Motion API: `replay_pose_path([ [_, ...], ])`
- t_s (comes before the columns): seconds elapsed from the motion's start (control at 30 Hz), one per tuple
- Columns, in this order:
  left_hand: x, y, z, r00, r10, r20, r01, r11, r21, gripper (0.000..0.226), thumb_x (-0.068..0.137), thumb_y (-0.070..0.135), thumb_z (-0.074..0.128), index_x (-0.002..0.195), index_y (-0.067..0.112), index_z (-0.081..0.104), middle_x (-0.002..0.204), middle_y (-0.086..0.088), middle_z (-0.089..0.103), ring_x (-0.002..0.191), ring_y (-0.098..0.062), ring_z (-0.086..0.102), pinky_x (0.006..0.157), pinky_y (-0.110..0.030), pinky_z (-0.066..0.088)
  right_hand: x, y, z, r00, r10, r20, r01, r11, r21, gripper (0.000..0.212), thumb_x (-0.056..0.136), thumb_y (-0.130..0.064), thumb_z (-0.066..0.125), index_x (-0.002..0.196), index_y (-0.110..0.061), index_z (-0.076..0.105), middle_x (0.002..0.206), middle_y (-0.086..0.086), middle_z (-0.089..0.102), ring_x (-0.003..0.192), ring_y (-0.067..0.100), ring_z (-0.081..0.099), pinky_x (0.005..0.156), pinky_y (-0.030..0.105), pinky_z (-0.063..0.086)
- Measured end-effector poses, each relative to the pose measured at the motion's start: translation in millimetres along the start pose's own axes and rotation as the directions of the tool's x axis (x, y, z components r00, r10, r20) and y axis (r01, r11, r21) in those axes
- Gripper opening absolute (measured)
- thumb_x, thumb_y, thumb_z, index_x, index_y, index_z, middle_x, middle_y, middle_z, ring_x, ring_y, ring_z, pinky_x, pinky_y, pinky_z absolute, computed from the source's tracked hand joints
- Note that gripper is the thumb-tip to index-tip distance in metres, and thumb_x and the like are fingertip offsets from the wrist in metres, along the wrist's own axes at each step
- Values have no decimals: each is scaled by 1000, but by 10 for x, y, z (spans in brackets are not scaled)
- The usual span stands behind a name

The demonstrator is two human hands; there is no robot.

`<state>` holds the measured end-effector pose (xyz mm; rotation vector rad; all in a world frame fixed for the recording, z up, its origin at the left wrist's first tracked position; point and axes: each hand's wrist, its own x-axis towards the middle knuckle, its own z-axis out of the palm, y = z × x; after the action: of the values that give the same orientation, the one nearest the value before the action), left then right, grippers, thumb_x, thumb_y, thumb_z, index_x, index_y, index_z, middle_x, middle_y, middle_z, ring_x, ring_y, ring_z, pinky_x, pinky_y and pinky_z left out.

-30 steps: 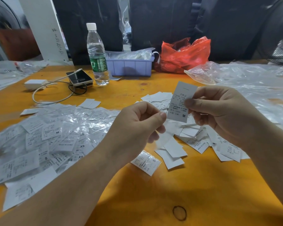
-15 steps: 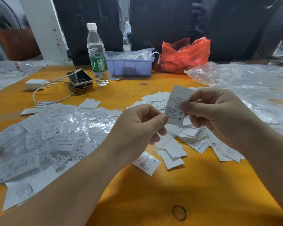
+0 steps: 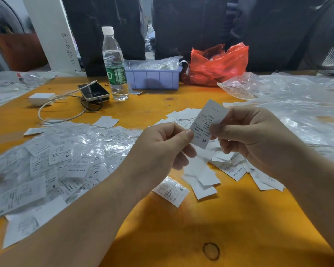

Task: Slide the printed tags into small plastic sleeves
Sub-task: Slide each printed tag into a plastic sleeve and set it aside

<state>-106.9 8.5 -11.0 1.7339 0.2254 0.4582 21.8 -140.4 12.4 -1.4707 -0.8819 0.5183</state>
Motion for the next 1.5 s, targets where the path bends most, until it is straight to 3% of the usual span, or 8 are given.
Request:
replay_pose_path([
  [0.27,-7,10,-1,1000,-6,-5,6,1000,0,23,96,27,57,88,9,70,71,-2,72,57,-12,61,55,-23,53,-12,-19,-57,990,38,135,-20,990,-137,36,66,-21,71,101,-12,75,89,13,73,62,17,59,56,24,53],
  [0.4,-14,10,-5,1000,11,0,-11,1000,27,22,96,27,58,88,11,70,71,-1,72,58,-11,61,56,-24,53,-5,-48,-57,989,43,140,-33,997,-73,21,66,-23,72,84,-14,77,82,16,71,59,17,56,53,22,50],
  [0.53,-7,13,5,1000,23,-1,-23,998,53,20,96,24,58,86,11,70,70,-1,71,56,-10,60,57,-24,53,14,-55,-74,1000,13,20,-12,1000,-24,9,71,-23,70,70,-15,74,83,17,71,58,16,55,55,24,50],
  [0.73,-13,7,11,1000,25,-5,-24,997,69,19,96,23,59,85,11,69,69,-1,71,55,-11,60,56,-26,53,-20,-41,-10,999,-18,42,22,994,-105,11,64,-23,73,72,-16,77,71,9,71,54,15,54,51,23,47],
  [0.93,-9,-1,10,1000,14,-20,-12,995,99,18,94,25,61,83,12,69,70,0,72,54,-10,61,56,-25,54,-17,-66,-41,999,-8,48,10,999,-48,11,63,-26,74,69,-16,76,79,16,71,56,16,52,53,23,49],
  [1.17,-17,-3,21,999,9,-38,-5,993,114,20,93,29,63,81,14,70,75,-3,71,60,-12,62,56,-26,54,-27,-38,-1,990,1,144,8,998,-62,7,67,-19,72,71,-15,76,75,14,70,54,15,54,52,22,49],
  [1.3,-21,-7,13,1000,2,-29,1,992,123,19,92,31,64,82,16,70,74,3,71,60,-10,65,55,-25,56,-34,-9,23,984,15,178,-2,997,-72,24,66,-16,72,85,-2,73,74,15,70,54,16,55,50,20,48],
  [1.5,-18,-3,15,1000,-17,-5,18,994,108,17,91,30,65,82,16,71,73,3,71,59,-9,65,56,-20,52,-44,5,51,984,29,176,-2,989,-148,34,69,-22,70,91,3,71,76,18,67,59,18,55,52,20,48],
])
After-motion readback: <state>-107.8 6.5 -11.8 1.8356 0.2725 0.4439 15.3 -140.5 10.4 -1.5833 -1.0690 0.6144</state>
